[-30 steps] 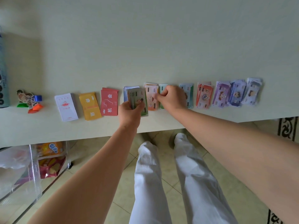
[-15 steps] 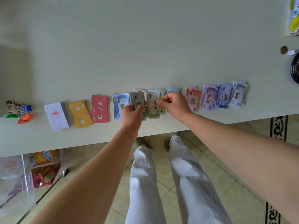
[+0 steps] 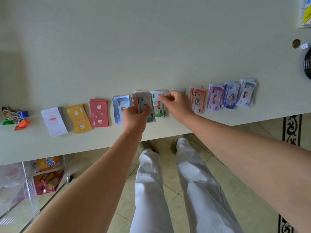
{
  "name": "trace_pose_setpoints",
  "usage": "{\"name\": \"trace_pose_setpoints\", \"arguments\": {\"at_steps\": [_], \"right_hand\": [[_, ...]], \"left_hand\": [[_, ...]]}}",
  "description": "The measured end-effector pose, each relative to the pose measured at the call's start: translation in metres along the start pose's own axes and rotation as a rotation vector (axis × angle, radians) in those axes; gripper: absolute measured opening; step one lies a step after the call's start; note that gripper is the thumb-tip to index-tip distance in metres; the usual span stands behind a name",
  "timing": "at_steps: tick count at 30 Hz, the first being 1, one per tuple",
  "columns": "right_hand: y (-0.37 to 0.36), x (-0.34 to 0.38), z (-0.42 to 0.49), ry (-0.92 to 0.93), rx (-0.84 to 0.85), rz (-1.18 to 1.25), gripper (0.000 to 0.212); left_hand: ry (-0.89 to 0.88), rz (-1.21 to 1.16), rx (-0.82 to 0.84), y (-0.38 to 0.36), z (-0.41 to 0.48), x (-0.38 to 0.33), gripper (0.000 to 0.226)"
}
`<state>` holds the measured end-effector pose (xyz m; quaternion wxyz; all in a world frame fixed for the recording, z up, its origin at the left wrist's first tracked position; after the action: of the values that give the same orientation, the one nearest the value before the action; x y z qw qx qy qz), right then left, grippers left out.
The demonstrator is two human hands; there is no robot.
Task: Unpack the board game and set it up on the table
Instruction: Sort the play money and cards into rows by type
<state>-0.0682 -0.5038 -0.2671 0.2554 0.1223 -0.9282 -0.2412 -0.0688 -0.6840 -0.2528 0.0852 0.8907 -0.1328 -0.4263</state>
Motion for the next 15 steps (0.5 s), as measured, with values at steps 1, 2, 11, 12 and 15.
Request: {"name": "trace_pose_setpoints", "arguments": {"at_steps": [1,2,11,12,15], "right_hand": [[-0.005,0.002,-0.005,0.015,0.107,0.056,0.033],[-0.009,0.003,-0.009,0.024,0.196,0.086,0.031],[0.030,-0.034,0.002,-0.023,0.092,0.063,0.021],[0.035,-0.037,0.004,-0.030,0.063,0.061,0.021],[0.046,-0.047,0.010,-0.077,-0.019,0.041,0.025]], "left_hand": [[0.003,-0.013,0.005,-0.004,-0.001,-0.001,0.011],[0.009,-0.023,0.014,-0.009,-0.002,-0.003,0.011],[0.044,-0.025,0.088,-0.042,-0.012,-0.007,0.020],[0.035,0.012,0.079,-0.041,-0.011,-0.006,0.020],[0.013,0.079,0.046,-0.038,-0.009,-0.005,0.013]]}}
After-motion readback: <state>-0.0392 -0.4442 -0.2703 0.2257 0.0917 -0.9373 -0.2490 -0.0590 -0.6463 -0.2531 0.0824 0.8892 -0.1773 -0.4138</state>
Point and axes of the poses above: each hand's wrist, its own z-axis towards the middle knuckle, its own y-axis out of the back of the hand, x = y × z, the point moved 10 cm from there along z, towards the middle knuckle, and after that the axes turned 15 degrees about -y, right-handed, at the moved point
